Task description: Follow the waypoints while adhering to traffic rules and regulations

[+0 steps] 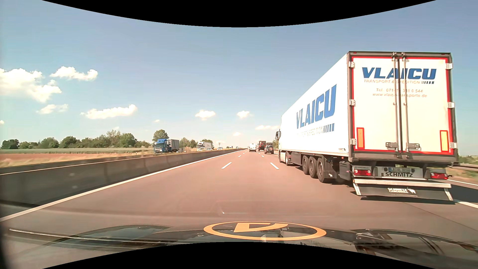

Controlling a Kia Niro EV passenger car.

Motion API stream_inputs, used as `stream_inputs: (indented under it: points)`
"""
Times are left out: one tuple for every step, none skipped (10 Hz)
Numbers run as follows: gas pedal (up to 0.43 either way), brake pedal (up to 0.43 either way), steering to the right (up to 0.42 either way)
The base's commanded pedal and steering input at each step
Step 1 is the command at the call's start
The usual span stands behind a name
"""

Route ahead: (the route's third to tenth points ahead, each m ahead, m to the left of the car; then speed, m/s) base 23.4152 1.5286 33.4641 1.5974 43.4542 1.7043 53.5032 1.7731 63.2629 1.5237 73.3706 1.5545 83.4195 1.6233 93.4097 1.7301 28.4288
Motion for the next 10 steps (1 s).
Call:
stream_inputs:
  points:
    - [0.37,0.0,-0.003]
    - [0.37,0.0,-0.004]
    - [0.37,0.0,-0.004]
    - [0.37,0.0,-0.004]
    - [0.37,0.0,-0.004]
    - [0.37,0.0,-0.004]
    - [0.378,0.0,-0.004]
    - [0.378,0.0,-0.004]
    - [0.378,0.0,-0.004]
    - [0.378,0.0,-0.003]
